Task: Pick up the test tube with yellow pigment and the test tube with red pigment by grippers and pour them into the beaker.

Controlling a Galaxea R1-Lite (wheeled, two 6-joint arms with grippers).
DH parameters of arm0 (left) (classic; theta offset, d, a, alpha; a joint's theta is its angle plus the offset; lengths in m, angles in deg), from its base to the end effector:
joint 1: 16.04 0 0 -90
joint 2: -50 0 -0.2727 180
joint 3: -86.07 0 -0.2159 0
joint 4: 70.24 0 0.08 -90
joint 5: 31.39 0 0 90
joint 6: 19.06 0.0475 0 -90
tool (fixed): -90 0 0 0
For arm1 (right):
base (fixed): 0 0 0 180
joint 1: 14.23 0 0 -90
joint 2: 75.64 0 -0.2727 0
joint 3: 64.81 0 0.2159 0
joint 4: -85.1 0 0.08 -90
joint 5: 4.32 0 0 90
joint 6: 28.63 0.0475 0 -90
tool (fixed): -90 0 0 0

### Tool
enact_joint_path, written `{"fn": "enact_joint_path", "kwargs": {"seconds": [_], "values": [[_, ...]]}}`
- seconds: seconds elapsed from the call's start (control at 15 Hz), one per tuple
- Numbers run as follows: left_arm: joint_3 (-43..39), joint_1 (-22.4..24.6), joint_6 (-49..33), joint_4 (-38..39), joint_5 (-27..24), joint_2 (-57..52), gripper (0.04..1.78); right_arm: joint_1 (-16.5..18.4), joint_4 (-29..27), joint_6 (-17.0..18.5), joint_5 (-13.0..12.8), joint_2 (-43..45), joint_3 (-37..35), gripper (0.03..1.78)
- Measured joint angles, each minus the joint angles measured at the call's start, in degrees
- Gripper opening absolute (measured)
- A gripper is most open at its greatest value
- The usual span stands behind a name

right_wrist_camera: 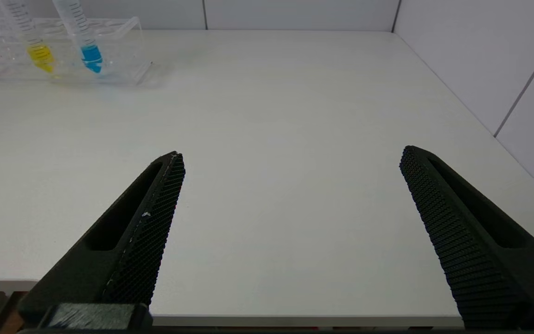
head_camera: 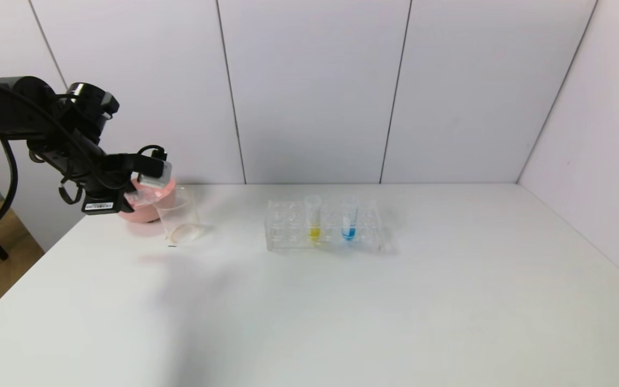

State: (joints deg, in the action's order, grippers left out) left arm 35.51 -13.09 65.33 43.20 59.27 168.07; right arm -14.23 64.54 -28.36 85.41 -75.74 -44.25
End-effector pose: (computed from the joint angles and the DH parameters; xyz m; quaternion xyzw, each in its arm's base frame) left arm 0.4122 0.0218 0.1785 0.5881 0.3619 -0.2904 0.6625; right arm 0.0571 -0.0002 0.0757 0.0024 0.0009 -0.0024 1.0000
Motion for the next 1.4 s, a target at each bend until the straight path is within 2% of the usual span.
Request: {"fn": "enact_joint_path", "kwargs": {"seconds": [0.4,0.73,1.4], "values": [[0.99,-0.89,-0.02,-0.11,5.24,0.78,0.45,0.0,0.0,0.0,0.02,0.0,0.0,1.7],[3.22,-1.44,0.05,-3.21,6.51,1.88,0.45,0.0,0.0,0.0,0.0,0.0,0.0,1.7],[3.86,-2.01,-0.2,-3.28,10.12,2.56,0.45,0.0,0.0,0.0,0.0,0.0,0.0,1.7]]}}
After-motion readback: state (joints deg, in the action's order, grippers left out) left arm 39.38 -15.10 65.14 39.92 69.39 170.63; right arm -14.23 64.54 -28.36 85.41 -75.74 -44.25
